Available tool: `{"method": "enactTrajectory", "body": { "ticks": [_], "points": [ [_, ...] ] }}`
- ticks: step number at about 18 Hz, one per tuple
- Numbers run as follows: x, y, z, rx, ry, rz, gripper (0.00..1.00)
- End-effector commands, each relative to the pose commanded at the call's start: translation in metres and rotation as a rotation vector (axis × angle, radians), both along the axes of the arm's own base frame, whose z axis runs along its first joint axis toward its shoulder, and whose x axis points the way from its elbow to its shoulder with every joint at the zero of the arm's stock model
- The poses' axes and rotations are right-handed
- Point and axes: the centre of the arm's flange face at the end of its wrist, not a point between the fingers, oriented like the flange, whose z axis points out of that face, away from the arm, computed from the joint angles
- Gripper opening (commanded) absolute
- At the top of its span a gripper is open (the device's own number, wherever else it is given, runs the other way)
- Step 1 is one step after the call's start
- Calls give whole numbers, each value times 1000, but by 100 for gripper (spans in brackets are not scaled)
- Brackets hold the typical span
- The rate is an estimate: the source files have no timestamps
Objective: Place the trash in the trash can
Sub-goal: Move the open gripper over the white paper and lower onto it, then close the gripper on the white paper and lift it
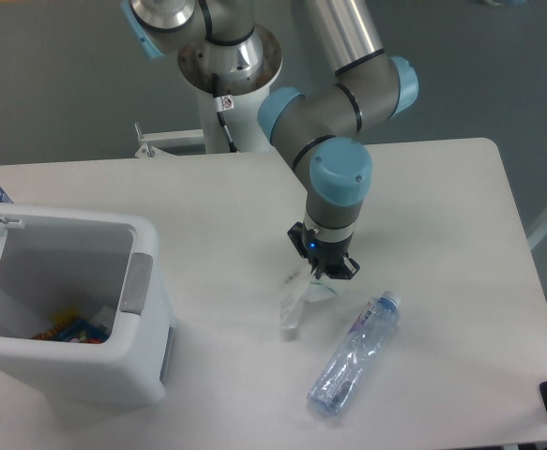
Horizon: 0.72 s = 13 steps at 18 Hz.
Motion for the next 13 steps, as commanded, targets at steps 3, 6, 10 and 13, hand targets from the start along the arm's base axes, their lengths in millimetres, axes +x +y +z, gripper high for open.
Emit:
{"method": "enactTrajectory", "body": {
  "ticks": [3,6,10,13],
  "points": [
    [2,5,2,36,-28,61,0],
    [1,7,6,49,-29,67,0],
    [1,8,28,85,-12,93,0],
    [-7,23,55,176,-22,150,0]
  ]
}}
